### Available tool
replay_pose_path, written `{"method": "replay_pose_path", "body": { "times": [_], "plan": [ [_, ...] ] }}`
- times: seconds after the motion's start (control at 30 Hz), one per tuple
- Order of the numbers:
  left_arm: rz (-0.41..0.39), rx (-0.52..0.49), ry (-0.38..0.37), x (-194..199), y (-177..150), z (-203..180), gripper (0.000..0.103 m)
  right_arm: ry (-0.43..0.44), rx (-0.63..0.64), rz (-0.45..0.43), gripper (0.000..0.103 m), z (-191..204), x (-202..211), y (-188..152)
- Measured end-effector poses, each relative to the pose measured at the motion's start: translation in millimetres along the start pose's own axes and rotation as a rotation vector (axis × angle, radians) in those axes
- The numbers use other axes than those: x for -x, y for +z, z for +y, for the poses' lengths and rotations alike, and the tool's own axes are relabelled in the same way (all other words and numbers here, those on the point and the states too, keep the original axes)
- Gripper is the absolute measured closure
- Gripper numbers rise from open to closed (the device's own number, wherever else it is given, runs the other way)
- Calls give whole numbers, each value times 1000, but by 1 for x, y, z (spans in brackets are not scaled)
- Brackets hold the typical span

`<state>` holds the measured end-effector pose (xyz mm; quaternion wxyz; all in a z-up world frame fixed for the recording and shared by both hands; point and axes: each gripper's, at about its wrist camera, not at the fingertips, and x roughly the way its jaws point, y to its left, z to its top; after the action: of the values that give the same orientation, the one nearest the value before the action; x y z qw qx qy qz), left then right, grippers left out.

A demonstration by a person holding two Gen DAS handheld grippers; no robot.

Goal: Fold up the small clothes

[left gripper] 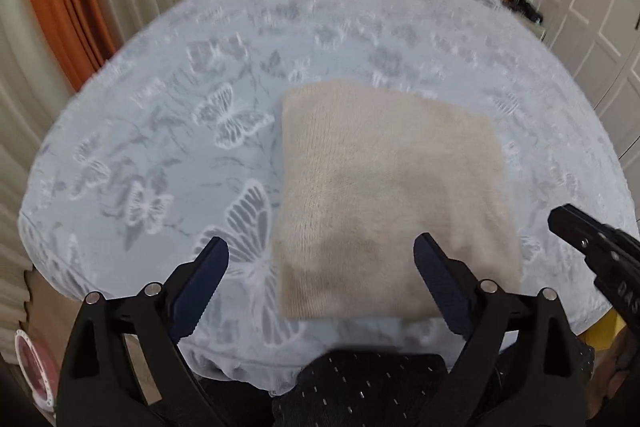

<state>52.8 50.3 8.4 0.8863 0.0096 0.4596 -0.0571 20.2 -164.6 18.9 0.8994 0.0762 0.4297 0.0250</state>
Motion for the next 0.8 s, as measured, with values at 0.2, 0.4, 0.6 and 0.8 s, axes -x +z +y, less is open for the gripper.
{"method": "replay_pose_path", "body": {
  "times": [0.2,0.4,0.6,0.8],
  "plan": [
    [-133,-47,24,40,-34,-25,5,-124,75,-124,32,-10,31,-45],
    [-160,-52,56,45,-67,-39,5,-144,79,-101,24,-24,38,-73],
    [-239,-50,104,63,-75,-45,5,-170,106,-97,16,-10,39,-83],
    [-219,1,87,60,-77,-33,5,-181,95,-92,16,-8,38,-86]
  ]
}}
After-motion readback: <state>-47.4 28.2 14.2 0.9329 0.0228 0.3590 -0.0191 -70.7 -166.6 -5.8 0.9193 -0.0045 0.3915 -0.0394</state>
